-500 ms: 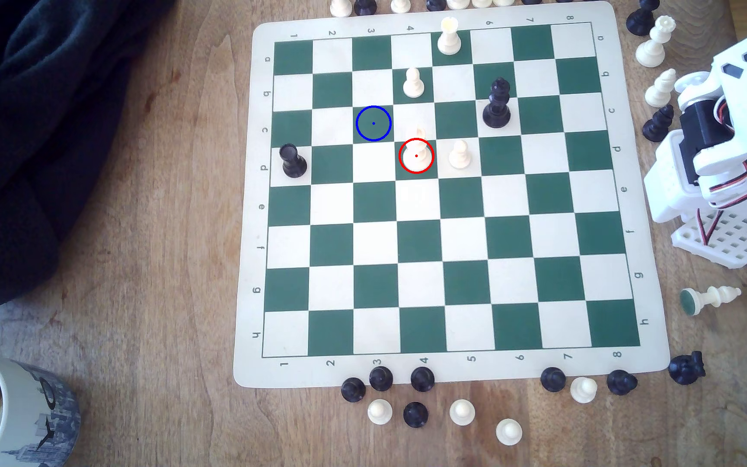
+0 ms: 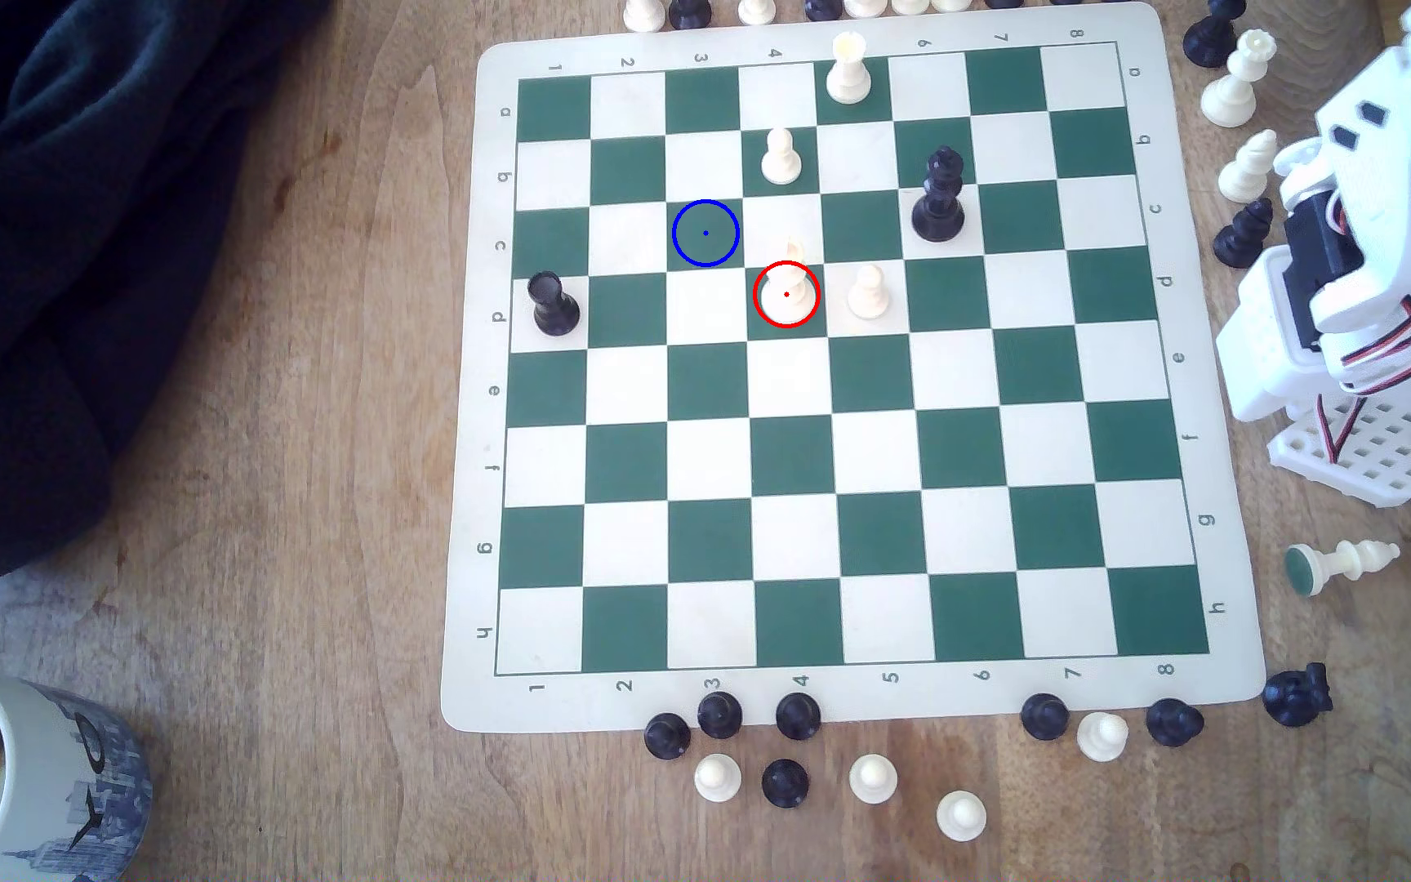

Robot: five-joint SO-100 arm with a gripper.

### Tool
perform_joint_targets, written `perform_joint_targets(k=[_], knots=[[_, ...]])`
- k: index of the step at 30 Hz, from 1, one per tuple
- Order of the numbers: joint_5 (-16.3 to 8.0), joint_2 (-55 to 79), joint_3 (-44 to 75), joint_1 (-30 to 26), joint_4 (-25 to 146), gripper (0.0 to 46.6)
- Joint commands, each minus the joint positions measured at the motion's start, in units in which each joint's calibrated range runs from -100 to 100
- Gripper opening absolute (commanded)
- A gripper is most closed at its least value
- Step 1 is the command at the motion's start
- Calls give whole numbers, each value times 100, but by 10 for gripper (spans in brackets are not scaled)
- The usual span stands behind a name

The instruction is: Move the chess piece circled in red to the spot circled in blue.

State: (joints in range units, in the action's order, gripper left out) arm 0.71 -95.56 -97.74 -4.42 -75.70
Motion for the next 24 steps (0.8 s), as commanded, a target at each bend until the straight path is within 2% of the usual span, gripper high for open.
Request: perform_joint_targets(k=[1, 4, 11, 21, 22, 23, 24], knots=[[-20, -20, 608, 306, 2885, 2], [-24, -20, 626, 454, 3581, 2], [-34, -20, 880, 1010, 6783, 2], [-44, 549, 1333, 1010, 8667, 2], [-107, 609, 1388, 1010, 8913, 2], [-283, 676, 1596, 1002, 9560, 2], [-225, 846, 1778, 978, 9822, 2]])
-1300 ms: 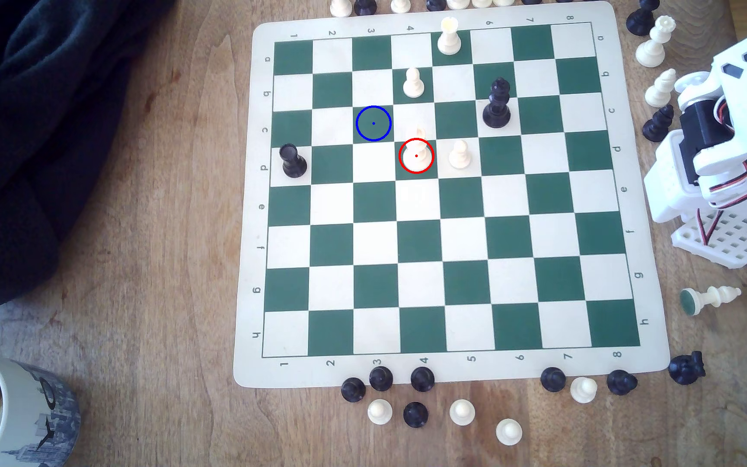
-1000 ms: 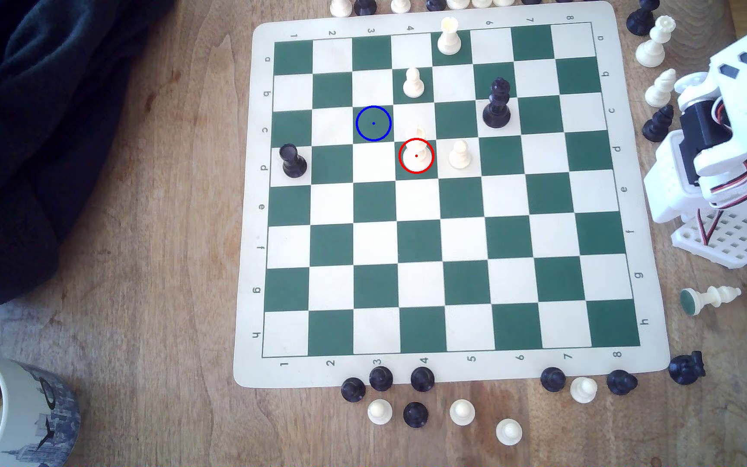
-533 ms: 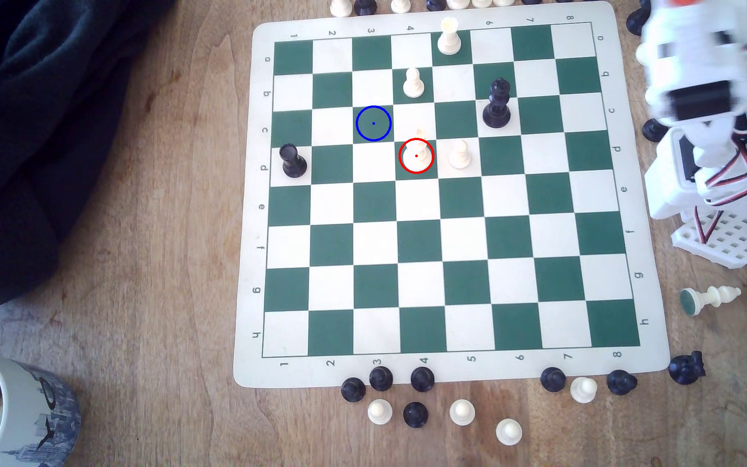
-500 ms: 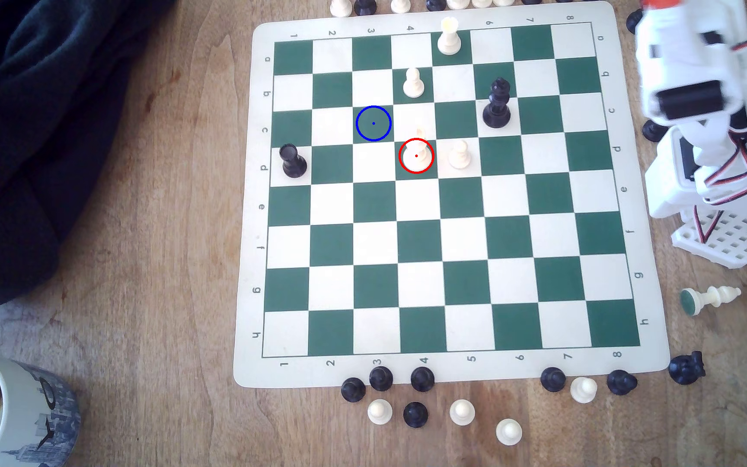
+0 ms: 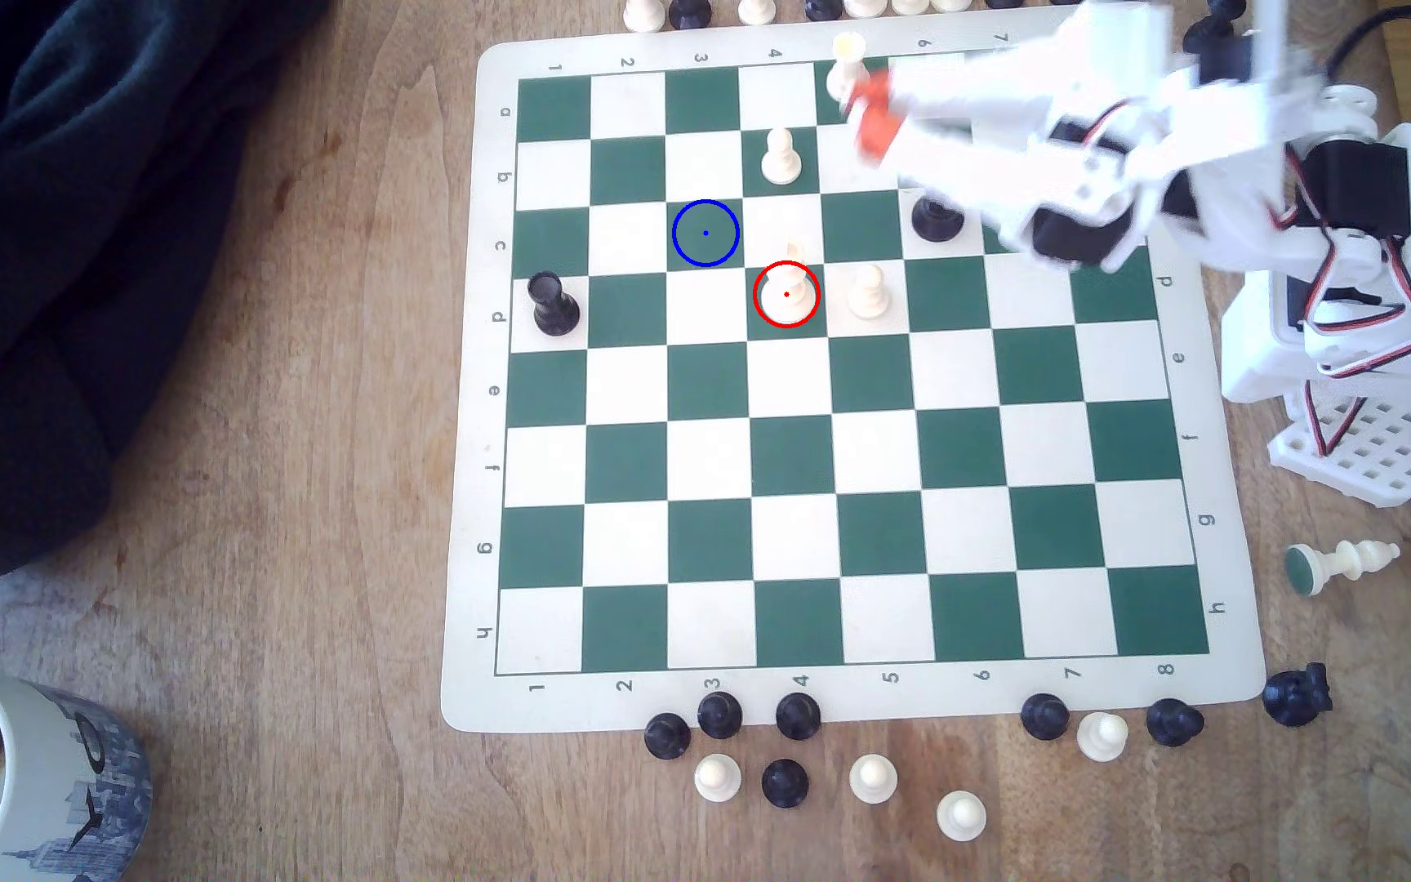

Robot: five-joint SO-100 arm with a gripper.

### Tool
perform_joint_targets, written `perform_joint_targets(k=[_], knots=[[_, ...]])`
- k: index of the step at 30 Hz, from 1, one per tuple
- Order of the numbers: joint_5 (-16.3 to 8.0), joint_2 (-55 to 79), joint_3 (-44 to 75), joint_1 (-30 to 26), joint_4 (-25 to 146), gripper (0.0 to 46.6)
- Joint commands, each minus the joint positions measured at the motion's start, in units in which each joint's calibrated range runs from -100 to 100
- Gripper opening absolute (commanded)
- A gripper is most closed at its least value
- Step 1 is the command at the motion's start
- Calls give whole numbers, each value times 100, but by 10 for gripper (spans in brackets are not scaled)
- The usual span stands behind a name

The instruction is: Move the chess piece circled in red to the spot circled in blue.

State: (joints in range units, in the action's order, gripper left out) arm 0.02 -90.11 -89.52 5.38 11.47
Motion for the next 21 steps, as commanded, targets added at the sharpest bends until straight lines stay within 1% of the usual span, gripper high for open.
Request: perform_joint_targets(k=[1, 2, 3, 6, 7, 8, 11, 12, 15, 16, 17, 19, 21], knots=[[15, 488, 1200, -26, 1449, 2], [107, 641, 1463, -73, 1801, 2], [112, 879, 1807, -159, 2088, 2], [122, 1032, 2107, -237, 2391, 2], [93, 1066, 2161, -237, 2448, 2], [78, 1227, 2460, -222, 2858, 3], [-88, 1626, 3186, -182, 3848, 3], [-274, 2008, 3657, -65, 4283, 3], [-366, 2483, 4038, 279, 4422, 5], [-371, 2721, 4147, 451, 4471, 36], [-405, 2806, 4183, 490, 4504, 52], [-449, 3027, 4301, 498, 4667, 69], [-576, 3324, 4409, 389, 4717, 82]])
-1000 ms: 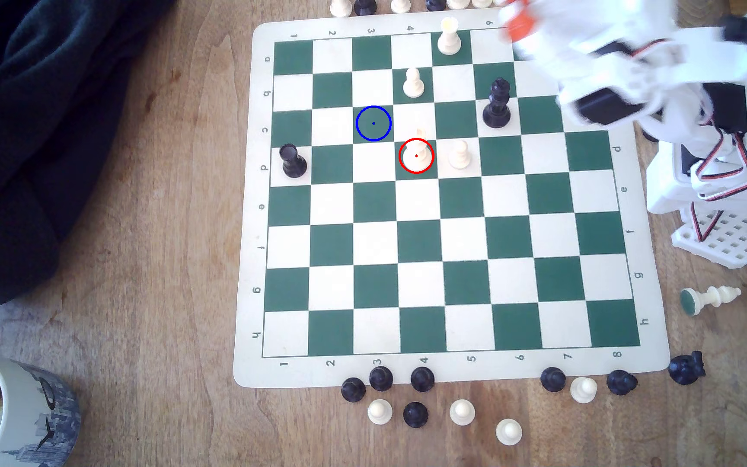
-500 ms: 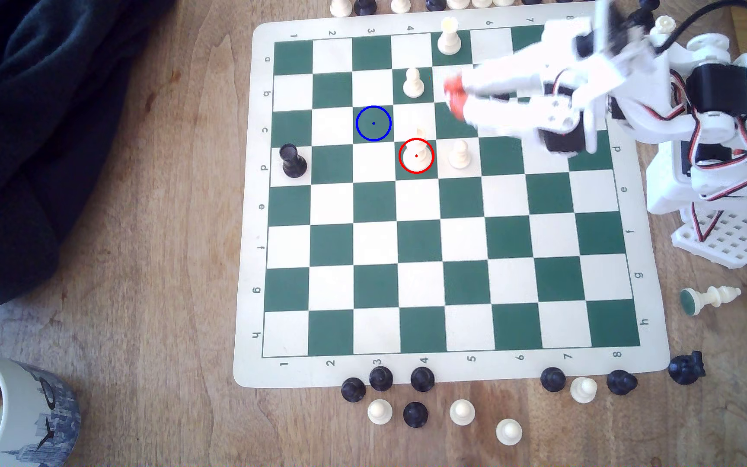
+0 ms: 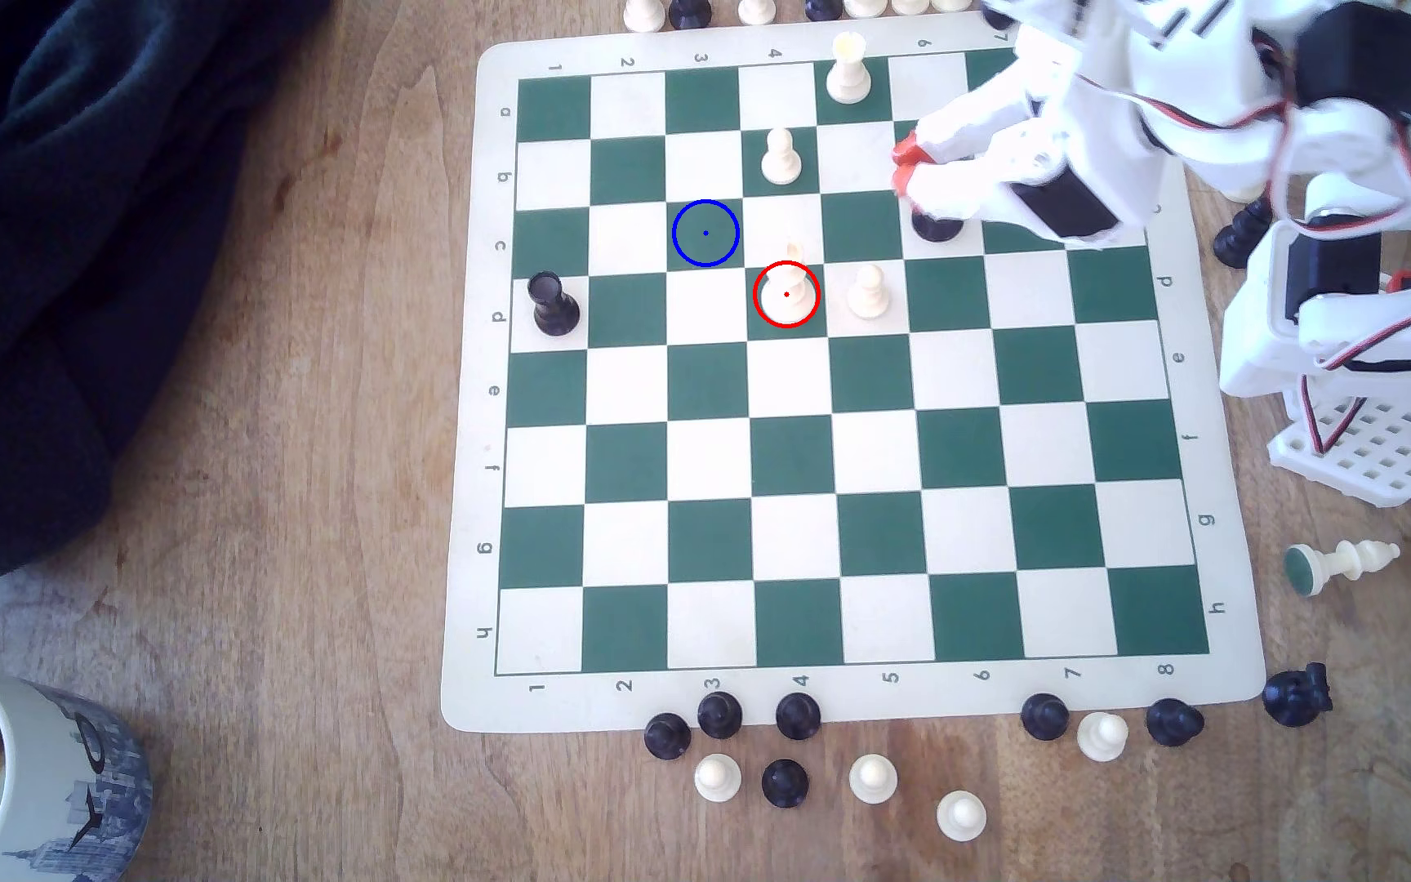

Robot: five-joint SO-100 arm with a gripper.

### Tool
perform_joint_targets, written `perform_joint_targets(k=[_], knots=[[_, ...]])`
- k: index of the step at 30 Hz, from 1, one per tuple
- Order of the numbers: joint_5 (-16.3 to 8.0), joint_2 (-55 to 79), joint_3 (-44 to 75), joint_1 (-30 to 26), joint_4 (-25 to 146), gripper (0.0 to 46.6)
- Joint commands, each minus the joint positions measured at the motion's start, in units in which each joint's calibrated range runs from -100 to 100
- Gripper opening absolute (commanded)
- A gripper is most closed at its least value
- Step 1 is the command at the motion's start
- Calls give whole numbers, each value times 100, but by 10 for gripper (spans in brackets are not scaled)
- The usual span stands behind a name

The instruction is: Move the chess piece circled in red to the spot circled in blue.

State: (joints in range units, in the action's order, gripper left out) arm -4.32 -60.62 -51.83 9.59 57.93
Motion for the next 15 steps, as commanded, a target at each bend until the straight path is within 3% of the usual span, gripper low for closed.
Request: perform_joint_targets(k=[1, 15], knots=[[-195, 510, 722, -63, 88, 84], [-220, 2259, 1275, -110, -60, 160]])
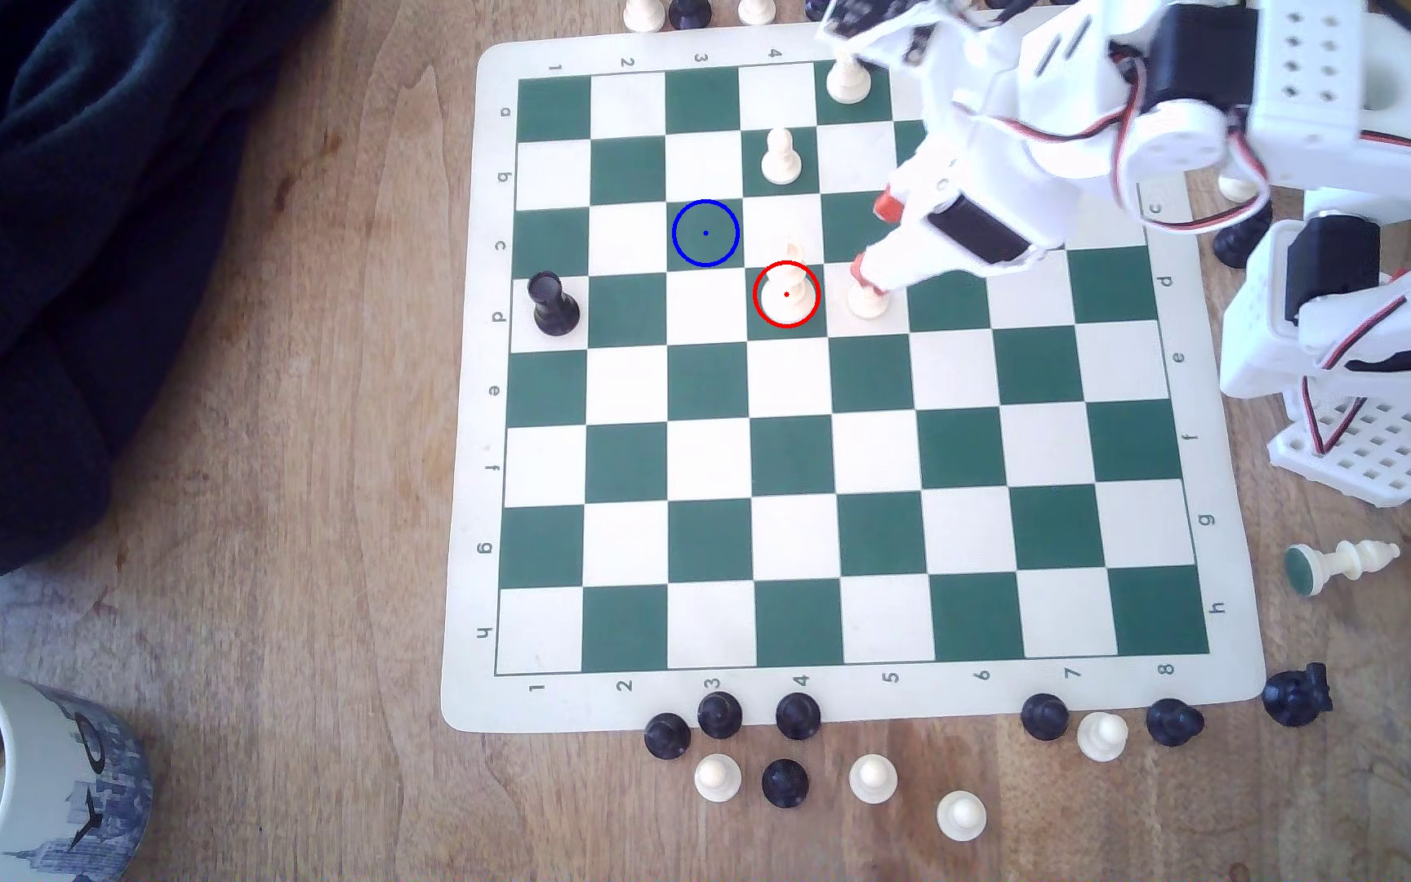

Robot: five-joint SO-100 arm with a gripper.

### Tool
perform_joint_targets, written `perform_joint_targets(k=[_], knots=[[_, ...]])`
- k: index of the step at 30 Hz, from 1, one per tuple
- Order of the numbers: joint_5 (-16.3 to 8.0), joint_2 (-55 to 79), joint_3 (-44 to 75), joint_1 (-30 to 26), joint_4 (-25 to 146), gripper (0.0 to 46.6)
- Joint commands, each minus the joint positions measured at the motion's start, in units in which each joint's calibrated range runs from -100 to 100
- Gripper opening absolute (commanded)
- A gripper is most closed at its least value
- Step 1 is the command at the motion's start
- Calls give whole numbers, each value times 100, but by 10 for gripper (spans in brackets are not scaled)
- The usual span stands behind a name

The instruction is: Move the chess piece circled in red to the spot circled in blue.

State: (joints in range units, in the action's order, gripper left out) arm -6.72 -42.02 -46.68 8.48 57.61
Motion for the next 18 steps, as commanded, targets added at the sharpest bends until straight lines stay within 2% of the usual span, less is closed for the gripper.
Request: perform_joint_targets(k=[1, 4, 7, 14, 18], knots=[[10, 509, 842, -7, -20, 167], [15, 900, 1168, 8, -12, 183], [59, 1299, 1486, 79, 46, 162], [88, 1901, 1993, 118, 70, 225], [147, 2190, 2021, 173, -28, 232]])
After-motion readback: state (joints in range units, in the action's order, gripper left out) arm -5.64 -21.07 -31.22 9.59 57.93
